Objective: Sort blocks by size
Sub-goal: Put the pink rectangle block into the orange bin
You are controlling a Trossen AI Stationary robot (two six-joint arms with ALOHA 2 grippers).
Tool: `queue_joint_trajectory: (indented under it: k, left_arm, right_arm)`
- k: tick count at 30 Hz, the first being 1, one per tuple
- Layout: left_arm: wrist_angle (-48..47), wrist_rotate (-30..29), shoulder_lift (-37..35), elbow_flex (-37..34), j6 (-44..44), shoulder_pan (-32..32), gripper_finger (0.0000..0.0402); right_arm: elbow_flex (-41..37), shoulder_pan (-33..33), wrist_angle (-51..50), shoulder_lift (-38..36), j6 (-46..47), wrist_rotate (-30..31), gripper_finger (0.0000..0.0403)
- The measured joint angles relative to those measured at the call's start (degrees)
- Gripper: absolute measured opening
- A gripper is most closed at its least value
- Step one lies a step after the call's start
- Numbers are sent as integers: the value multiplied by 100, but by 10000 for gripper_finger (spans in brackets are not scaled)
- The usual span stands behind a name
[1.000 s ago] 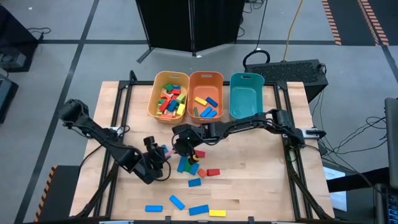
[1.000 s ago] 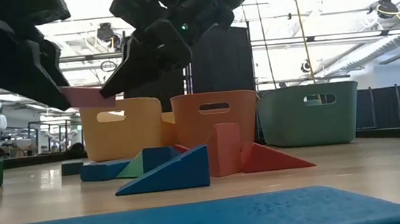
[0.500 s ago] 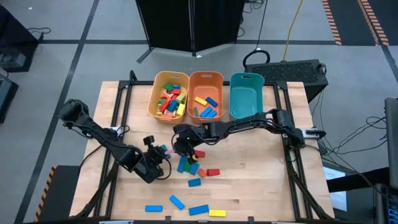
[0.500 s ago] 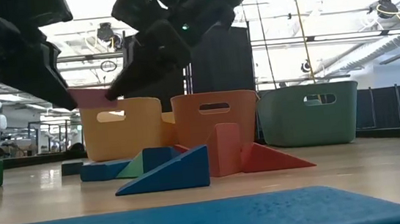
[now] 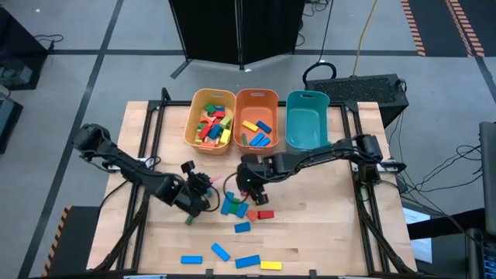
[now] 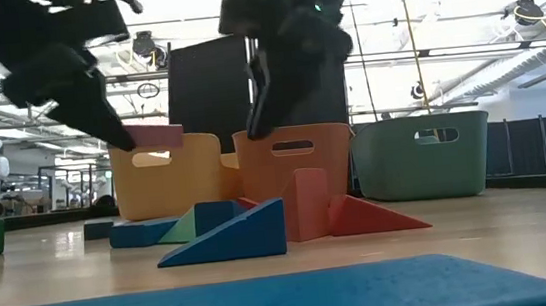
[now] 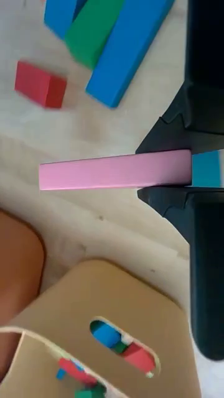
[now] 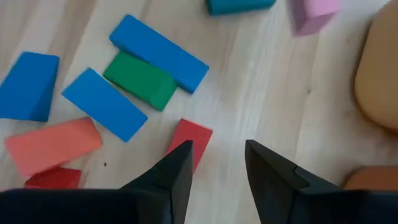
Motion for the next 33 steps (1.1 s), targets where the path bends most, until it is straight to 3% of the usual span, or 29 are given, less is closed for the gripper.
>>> queue_joint_trajectory:
  k: [7, 18, 24, 33]
  left_arm:
    - [803, 446, 0, 74, 1266, 757, 42]
    - [1178, 1349, 0, 680, 2676, 2334, 42]
    - [1309, 1905, 0, 1057, 3283, 3064, 42]
    - [1430, 2887, 75, 1577, 3449, 3863, 42]
  right_arm:
    - [-1326, 81, 557, -320, 915, 69, 116]
    - [-2798, 458, 2303, -1273, 2147, 1345, 109]
    - [-3017, 699, 2595, -1441, 2635, 1507, 109]
    - [-3018, 910, 3018, -1431, 2898, 1654, 109]
